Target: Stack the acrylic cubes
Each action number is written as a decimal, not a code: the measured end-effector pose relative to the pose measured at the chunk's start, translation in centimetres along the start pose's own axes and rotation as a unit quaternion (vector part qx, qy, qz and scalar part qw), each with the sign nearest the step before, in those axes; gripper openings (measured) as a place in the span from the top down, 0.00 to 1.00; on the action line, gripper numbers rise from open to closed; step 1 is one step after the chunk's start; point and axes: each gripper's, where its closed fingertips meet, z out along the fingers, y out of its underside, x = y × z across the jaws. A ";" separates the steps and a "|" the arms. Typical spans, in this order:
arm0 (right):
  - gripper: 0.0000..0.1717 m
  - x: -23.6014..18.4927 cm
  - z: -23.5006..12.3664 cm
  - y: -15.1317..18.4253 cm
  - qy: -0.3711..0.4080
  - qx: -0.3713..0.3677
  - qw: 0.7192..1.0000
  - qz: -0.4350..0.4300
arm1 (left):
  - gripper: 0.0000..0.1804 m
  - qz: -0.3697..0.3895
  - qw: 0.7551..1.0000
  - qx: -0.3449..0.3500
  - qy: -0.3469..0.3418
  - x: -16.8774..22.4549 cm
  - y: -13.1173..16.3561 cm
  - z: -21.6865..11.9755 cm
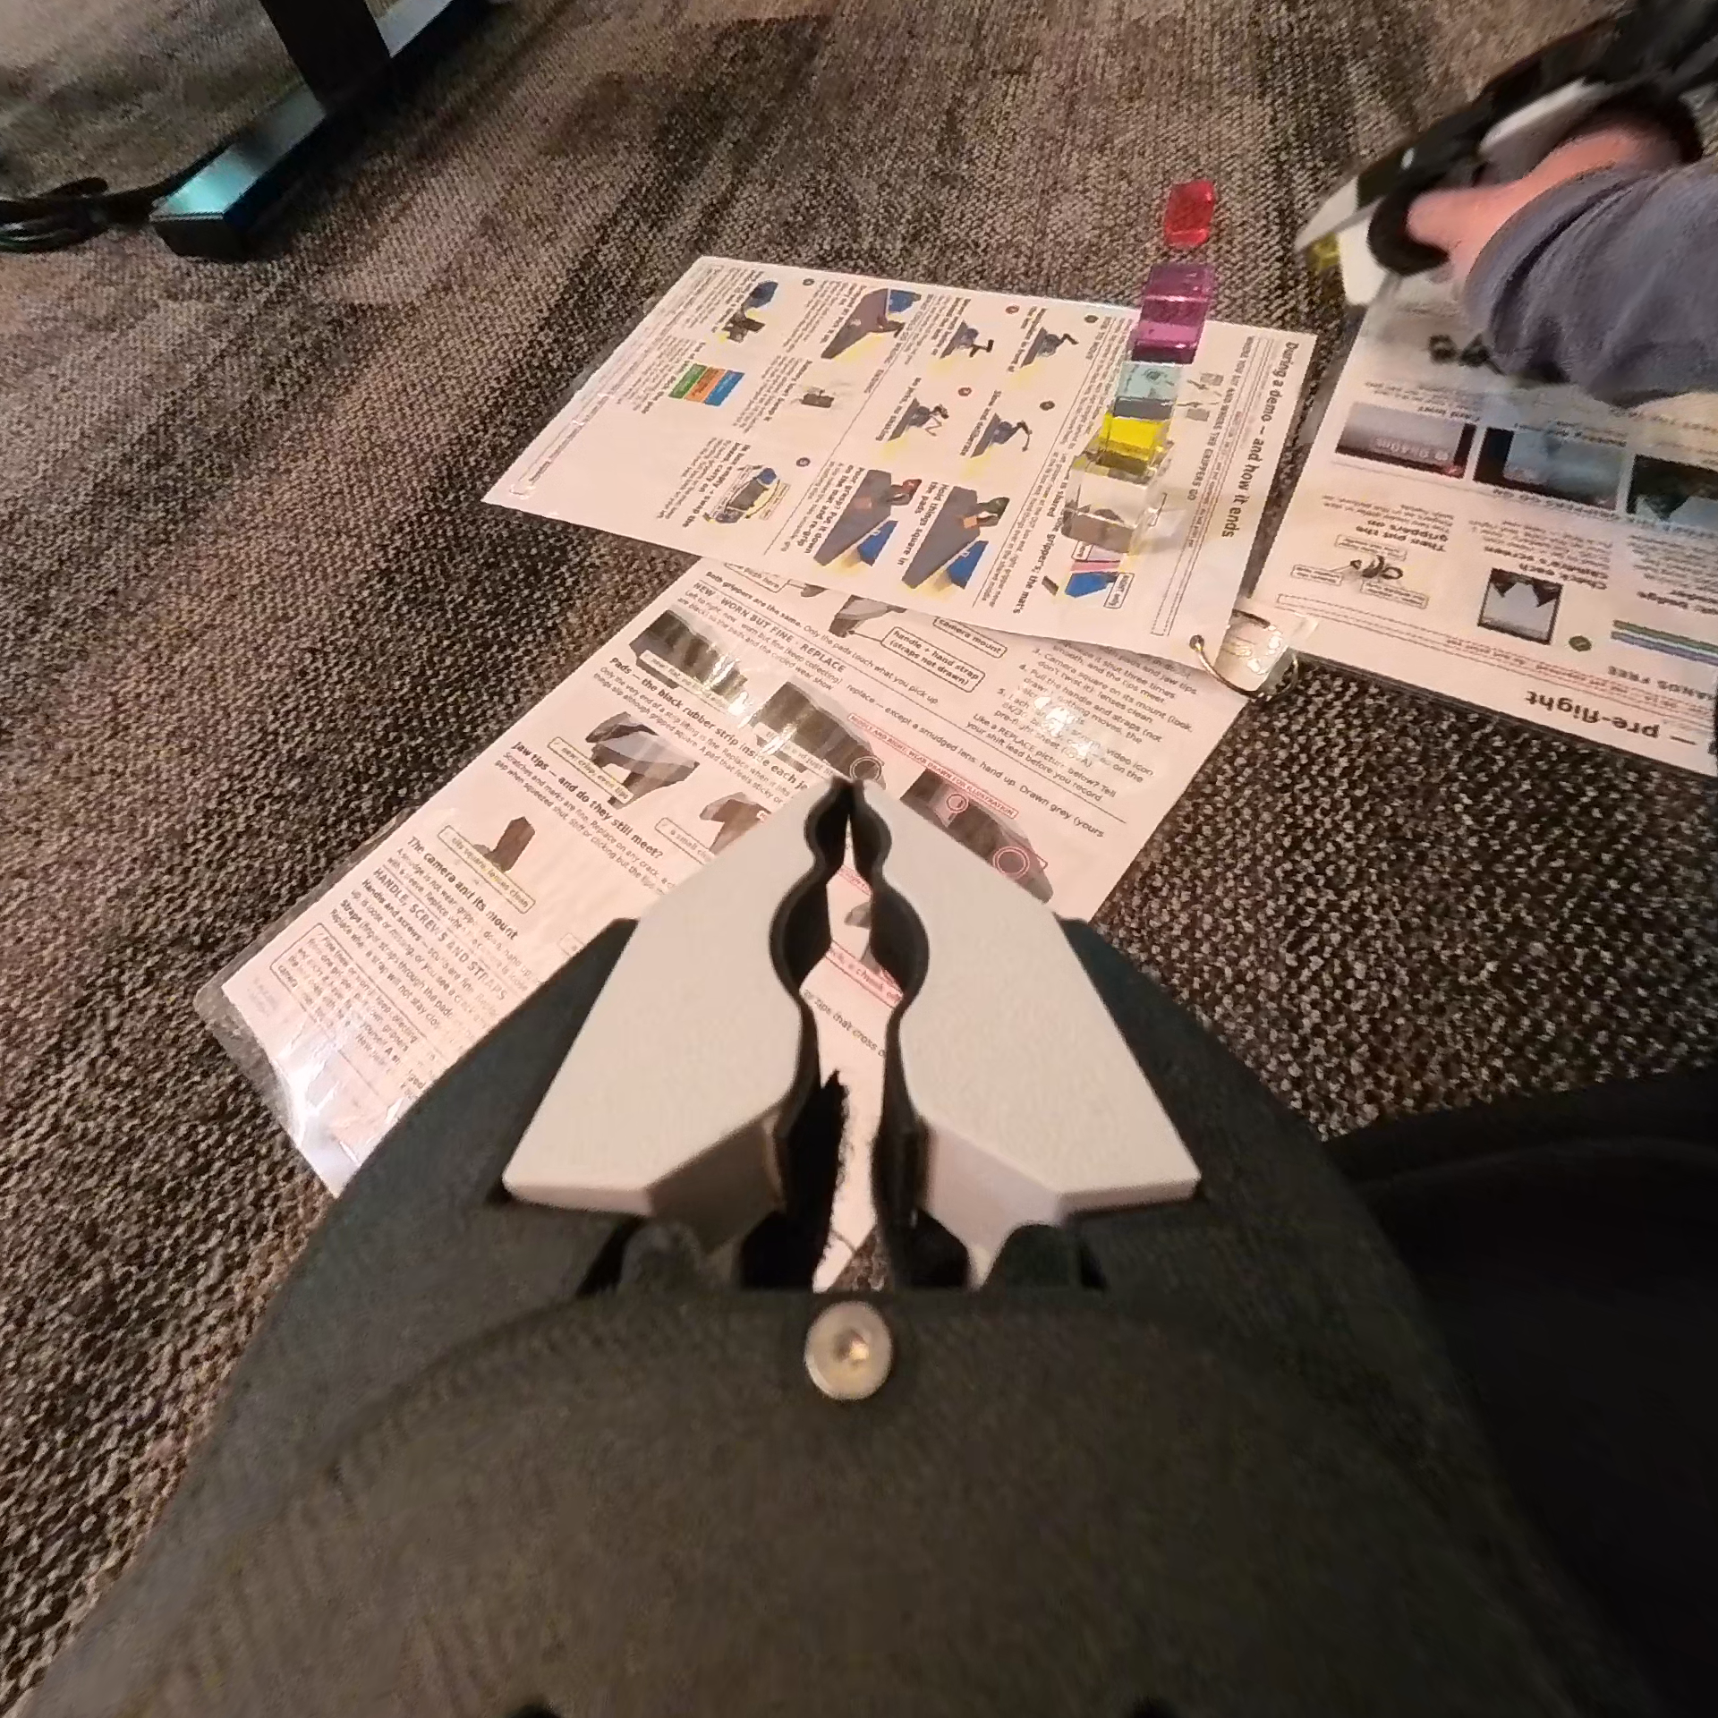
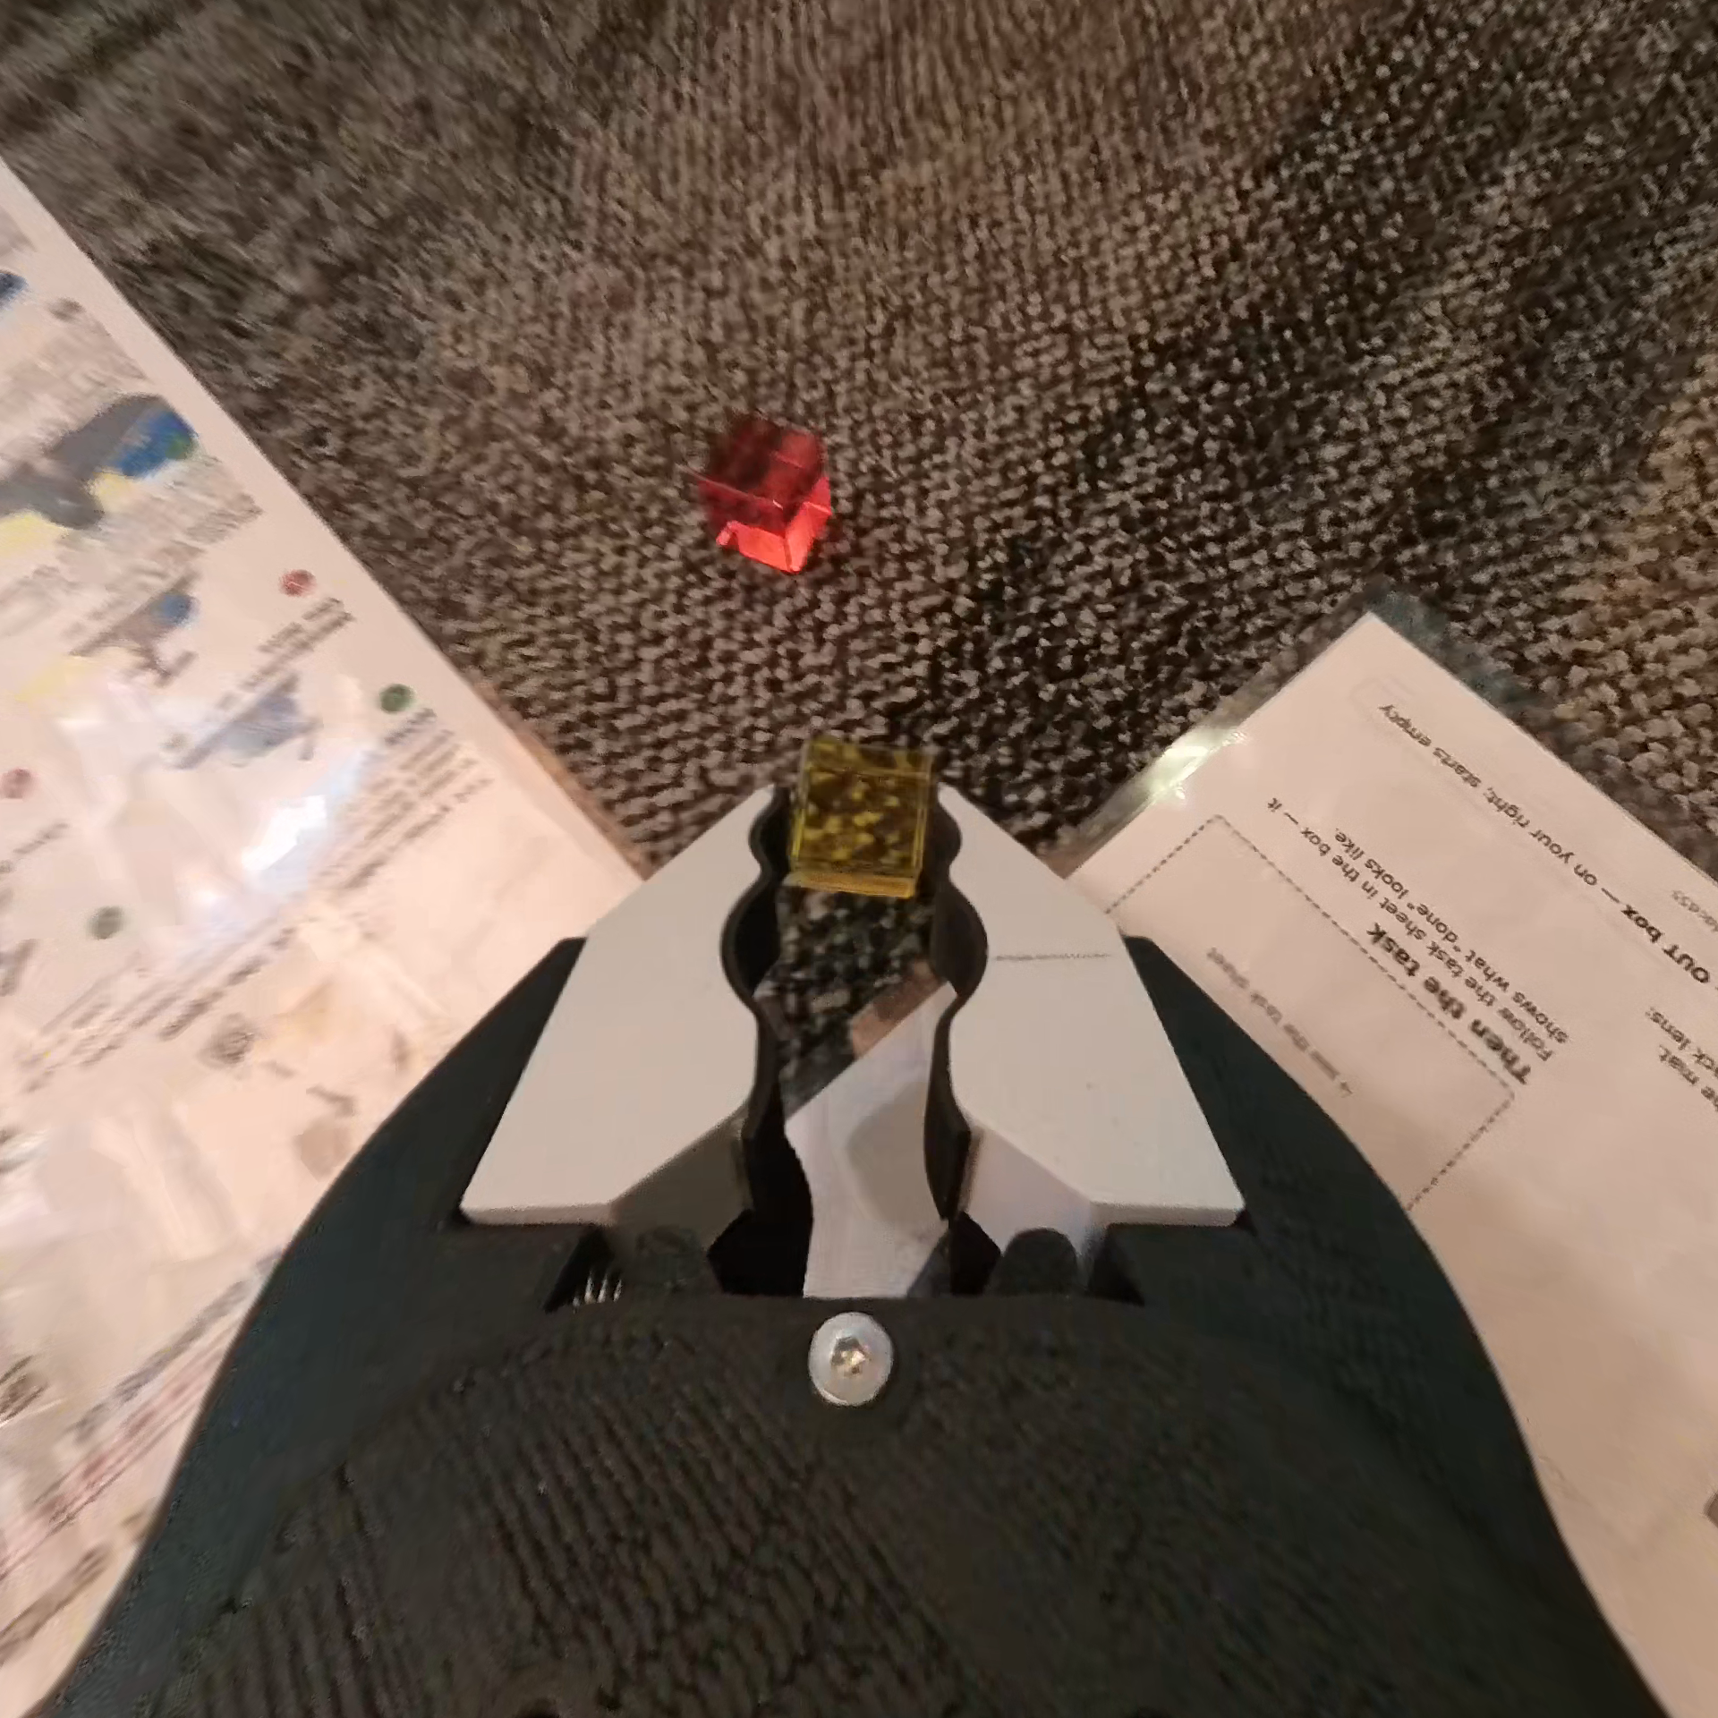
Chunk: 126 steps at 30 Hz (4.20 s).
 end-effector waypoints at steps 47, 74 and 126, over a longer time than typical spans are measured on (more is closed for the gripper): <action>0.85 -22.3 -15.3 1.0 -0.311 0.022 0.914 -0.259 | 1.00 -0.018 0.999 0.047 -0.009 -0.3 -1.5 -1.8; 0.72 -4.6 -5.2 -3.6 -0.060 0.072 0.995 -0.045 | 1.00 -0.028 0.999 0.045 0.002 -0.2 -1.2 -1.7; 0.85 -20.1 -19.7 -4.3 -0.409 0.084 0.904 -0.091 | 1.00 -0.056 0.996 0.074 -0.007 -1.0 -2.1 -2.8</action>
